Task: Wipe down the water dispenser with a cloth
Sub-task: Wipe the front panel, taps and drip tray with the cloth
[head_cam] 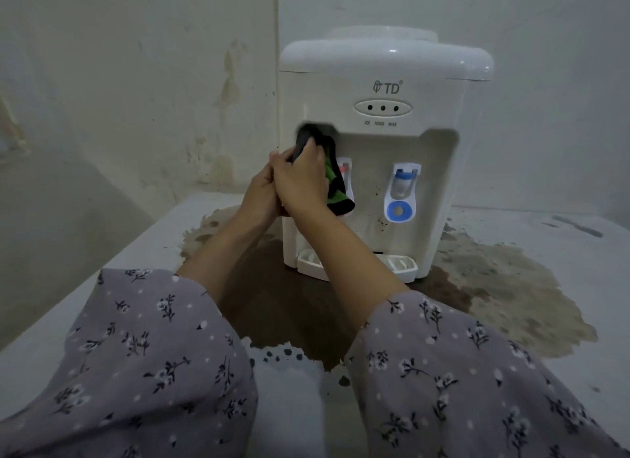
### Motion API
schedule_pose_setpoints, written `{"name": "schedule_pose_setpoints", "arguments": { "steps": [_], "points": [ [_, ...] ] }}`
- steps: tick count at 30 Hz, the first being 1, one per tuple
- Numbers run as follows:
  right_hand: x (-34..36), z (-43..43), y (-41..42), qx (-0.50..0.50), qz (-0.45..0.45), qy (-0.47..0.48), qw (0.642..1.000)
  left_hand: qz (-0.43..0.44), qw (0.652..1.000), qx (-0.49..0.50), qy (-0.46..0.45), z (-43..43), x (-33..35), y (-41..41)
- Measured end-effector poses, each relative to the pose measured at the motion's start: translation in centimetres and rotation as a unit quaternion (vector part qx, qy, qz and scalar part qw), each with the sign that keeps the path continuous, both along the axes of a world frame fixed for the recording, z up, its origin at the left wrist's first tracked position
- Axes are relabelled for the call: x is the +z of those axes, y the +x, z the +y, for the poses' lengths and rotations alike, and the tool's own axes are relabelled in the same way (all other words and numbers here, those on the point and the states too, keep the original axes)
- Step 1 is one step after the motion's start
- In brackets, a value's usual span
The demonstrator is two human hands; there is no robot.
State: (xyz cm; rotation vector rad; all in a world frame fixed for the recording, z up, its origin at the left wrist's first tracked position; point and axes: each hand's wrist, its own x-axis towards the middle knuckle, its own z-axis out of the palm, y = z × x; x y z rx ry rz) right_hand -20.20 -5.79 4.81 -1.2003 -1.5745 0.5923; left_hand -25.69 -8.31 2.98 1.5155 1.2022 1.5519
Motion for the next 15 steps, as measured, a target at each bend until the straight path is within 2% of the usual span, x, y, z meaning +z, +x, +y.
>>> {"name": "schedule_pose_setpoints", "arguments": {
  "steps": [5, 12, 15],
  "points": [
    [-0.9, 0.5, -0.1, 0.011, -0.023, -0.031, 0.999, -0.055, 0.998, -0.011, -0.025, 0.0, -0.9, 0.2],
    [-3.4, 0.3, -0.7, 0.032, 0.024, -0.097, 0.994, -0.009, 0.997, -0.011, -0.08, 0.1, -3.0, -0.5],
    [-4.4, 0.4, -0.8, 0.038, 0.026, -0.123, 0.991, 0.03, 0.992, 0.031, -0.117, 0.2, -3.6, -0.9]
  ]
}}
